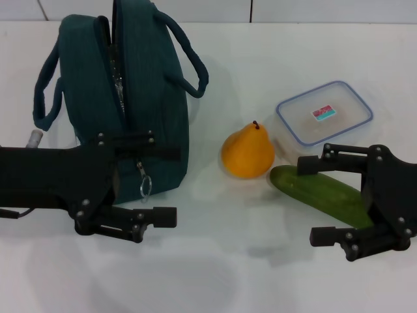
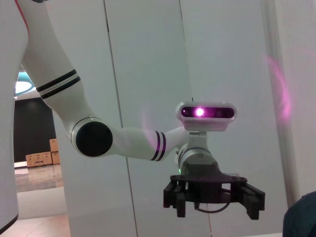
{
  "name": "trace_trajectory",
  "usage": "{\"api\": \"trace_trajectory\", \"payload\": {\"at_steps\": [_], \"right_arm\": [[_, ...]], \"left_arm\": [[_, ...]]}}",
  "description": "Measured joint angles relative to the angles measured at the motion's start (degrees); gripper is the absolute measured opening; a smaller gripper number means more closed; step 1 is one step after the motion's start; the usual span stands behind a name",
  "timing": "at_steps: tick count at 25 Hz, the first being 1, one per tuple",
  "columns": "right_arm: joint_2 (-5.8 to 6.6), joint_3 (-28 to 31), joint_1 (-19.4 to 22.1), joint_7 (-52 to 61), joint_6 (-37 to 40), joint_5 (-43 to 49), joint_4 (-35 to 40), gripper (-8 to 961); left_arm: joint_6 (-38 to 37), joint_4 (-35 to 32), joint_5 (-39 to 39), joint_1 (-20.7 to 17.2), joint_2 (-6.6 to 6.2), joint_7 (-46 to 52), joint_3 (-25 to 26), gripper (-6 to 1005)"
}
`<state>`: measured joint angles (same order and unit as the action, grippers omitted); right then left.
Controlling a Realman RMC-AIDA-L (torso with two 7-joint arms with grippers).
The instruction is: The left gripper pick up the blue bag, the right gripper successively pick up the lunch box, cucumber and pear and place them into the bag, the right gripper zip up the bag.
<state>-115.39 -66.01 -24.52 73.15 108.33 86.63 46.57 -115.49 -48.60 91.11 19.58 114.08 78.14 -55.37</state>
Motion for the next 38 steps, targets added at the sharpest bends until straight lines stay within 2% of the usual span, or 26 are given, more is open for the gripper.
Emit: {"api": "trace_trajectory", "payload": {"at_steps": [19, 21, 26, 28, 30, 34, 37, 38], "right_arm": [[0.0, 0.0, 0.2, -0.8, 0.3, -0.8, -1.3, 872], [0.0, 0.0, 0.2, -0.9, 0.3, -1.0, -1.4, 872], [0.0, 0.0, 0.2, -0.9, 0.0, -1.3, -1.4, 872], [0.0, 0.0, 0.2, -0.9, 0.0, -1.3, -1.4, 872], [0.0, 0.0, 0.1, -1.1, 0.0, -1.3, -1.5, 872], [0.0, 0.0, 0.0, -1.8, 0.0, -1.4, -2.2, 872], [-0.01, 0.0, 0.0, -2.2, 0.1, -1.4, -2.4, 872], [0.0, 0.0, 0.1, -2.4, 0.1, -1.5, -2.6, 872]], "left_arm": [[0.1, 0.0, -0.6, 0.1, 0.3, 0.5, 1.0, 830], [0.1, 0.0, -1.8, 0.2, 0.29, 1.5, 3.0, 825], [5.1, 0.0, -3.1, 1.9, 0.43, 11.1, 19.3, 814], [10.9, -0.4, -2.6, 3.0, -0.5, 17.6, 24.1, 809], [15.6, -1.0, -2.1, 3.4, -1.54, 22.0, 25.7, 804], [25.6, -3.8, 0.6, 4.3, -4.67, 33.5, 26.4, 795], [27.8, -7.3, 8.5, 5.9, -6.73, 43.8, 26.0, 788], [27.8, -9.3, 12.0, 6.3, -7.05, 47.2, 25.4, 785]]}}
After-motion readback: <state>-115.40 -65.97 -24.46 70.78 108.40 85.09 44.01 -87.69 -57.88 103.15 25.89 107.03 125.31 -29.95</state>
